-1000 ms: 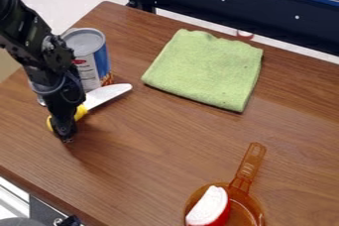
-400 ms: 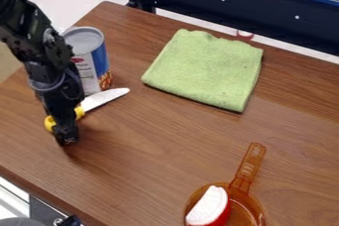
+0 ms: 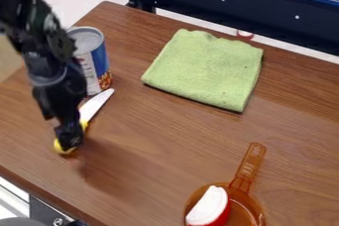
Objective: Move the knife near to the can
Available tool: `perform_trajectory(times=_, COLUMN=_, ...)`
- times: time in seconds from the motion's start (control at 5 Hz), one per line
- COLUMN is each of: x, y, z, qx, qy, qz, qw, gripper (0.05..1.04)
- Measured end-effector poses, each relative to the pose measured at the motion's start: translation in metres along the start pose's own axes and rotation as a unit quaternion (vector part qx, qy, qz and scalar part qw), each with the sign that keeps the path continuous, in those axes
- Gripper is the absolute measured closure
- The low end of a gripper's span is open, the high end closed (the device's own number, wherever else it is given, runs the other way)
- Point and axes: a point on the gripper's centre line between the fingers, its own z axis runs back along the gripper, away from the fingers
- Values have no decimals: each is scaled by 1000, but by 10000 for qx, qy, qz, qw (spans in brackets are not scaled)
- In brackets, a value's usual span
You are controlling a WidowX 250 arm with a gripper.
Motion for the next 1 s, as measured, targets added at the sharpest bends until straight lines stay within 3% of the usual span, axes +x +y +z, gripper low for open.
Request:
perform_trajectory(times=0.2, x=10, y=-4, z=25, qx=464, qy=-370, qz=559, qw=9967, gripper=96)
perform_trajectory(times=0.4, x=16, y=-6, z=41, qx=352, qy=-486, qz=961, qw=9936, gripper=96)
perform_trajectory(times=0.6, x=33, y=-11, z=56, qx=77, qy=-503, qz=1554, qw=9865, gripper=96)
perform_trajectory(times=0.8, x=58, y=-18, z=63, qx=-176, qy=-469, qz=2285, qw=9722, gripper=96)
perform_trajectory(times=1.0, x=80, y=-24, z=62, qx=-146, qy=-305, qz=2544, qw=9665, gripper=96)
